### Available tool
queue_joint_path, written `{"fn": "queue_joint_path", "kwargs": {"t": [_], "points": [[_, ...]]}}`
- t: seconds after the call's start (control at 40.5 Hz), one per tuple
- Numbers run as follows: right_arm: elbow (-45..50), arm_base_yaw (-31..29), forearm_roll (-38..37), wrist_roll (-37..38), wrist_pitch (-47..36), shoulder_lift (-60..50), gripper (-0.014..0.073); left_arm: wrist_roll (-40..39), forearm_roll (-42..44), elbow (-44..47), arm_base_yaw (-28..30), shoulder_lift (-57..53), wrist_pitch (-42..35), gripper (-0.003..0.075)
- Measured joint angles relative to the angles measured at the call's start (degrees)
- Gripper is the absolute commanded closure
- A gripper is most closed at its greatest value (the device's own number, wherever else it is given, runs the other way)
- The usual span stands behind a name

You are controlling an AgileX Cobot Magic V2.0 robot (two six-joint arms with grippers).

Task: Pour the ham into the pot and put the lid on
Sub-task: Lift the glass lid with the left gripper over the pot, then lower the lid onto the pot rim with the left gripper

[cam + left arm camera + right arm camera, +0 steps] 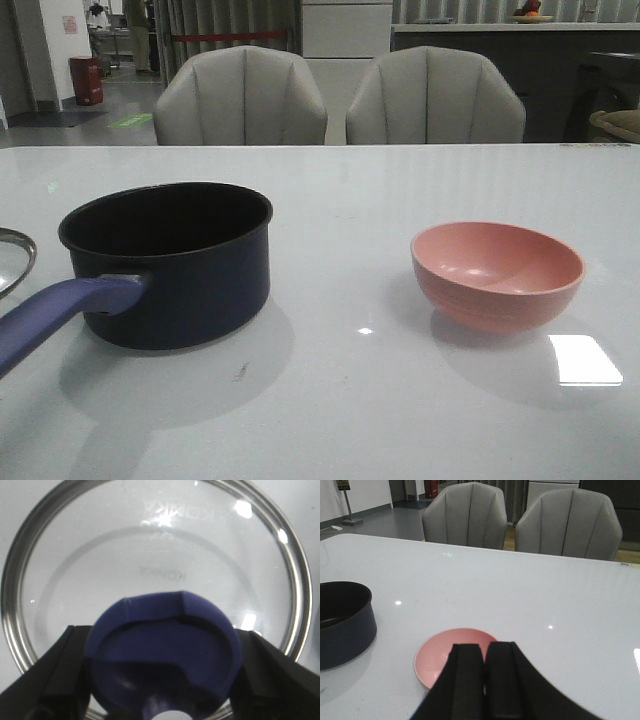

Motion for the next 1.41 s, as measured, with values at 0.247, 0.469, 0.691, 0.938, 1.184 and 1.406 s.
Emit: {"fn": "queue_joint_path", "kwargs": {"t": [0.247,0.469,0.691,0.938,1.184,1.406], "points": [[0.0,0.0,0.0,0.0,0.0,0.0,0.0447,2.8,0.1,-1.6,-0.6,-6.8,0.1,0.0461],[0.0,0.0,0.0,0.0,0.0,0.0,0.0447,6.0,0.7,-9.1,-7.5,-9.6,4.1,0.0461],[0.0,0.0,0.0,0.0,0.0,0.0,0.0447,6.4,0.3,-15.7,-17.3,-6.3,7.8,0.0460],[0.0,0.0,0.0,0.0,0.0,0.0,0.0447,6.5,0.3,-22.3,-24.1,1.1,12.9,0.0460],[0.0,0.0,0.0,0.0,0.0,0.0,0.0447,6.7,0.2,-25.4,-26.2,6.2,15.8,0.0460],[0.0,0.0,0.0,0.0,0.0,0.0,0.0447,6.7,0.2,-25.5,-26.2,7.4,16.2,0.0460]]}}
